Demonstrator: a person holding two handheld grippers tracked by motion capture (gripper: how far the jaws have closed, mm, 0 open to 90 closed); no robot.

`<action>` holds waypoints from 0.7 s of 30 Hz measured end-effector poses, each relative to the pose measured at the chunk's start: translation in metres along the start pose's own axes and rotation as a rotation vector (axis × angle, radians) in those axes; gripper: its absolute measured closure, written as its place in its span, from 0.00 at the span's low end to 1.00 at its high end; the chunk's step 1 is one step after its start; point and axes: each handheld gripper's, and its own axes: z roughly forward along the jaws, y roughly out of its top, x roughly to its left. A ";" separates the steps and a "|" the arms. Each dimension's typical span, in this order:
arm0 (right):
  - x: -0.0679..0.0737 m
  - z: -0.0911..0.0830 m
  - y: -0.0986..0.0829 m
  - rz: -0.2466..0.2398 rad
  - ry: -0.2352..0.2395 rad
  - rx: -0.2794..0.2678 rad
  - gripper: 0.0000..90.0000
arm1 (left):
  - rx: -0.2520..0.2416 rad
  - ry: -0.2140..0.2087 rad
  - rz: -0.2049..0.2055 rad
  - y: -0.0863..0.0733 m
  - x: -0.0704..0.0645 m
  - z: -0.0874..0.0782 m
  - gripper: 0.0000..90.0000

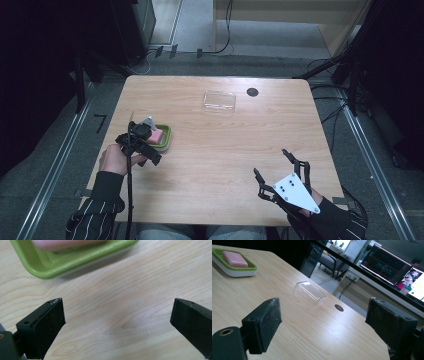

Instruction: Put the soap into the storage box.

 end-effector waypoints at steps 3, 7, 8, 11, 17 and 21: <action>0.000 0.000 0.000 0.000 0.000 -0.001 0.15 | 0.006 0.000 -0.001 -0.004 -0.001 0.003 0.00; 0.000 0.000 0.000 0.000 0.000 -0.002 0.15 | 0.013 0.003 -0.002 -0.010 -0.003 0.006 0.00; 0.000 0.000 0.000 0.000 0.000 -0.001 0.15 | 0.016 0.002 0.001 -0.011 -0.003 0.007 0.00; 0.000 -0.001 0.000 0.000 0.000 -0.002 0.15 | 0.021 0.008 0.008 -0.014 -0.007 0.009 0.00; 0.000 -0.001 0.000 -0.001 -0.002 -0.002 0.15 | 0.031 0.010 0.025 -0.019 -0.013 0.013 0.01; -0.001 -0.001 -0.001 -0.003 -0.006 -0.004 0.15 | 0.036 0.010 0.038 -0.022 -0.014 0.014 0.01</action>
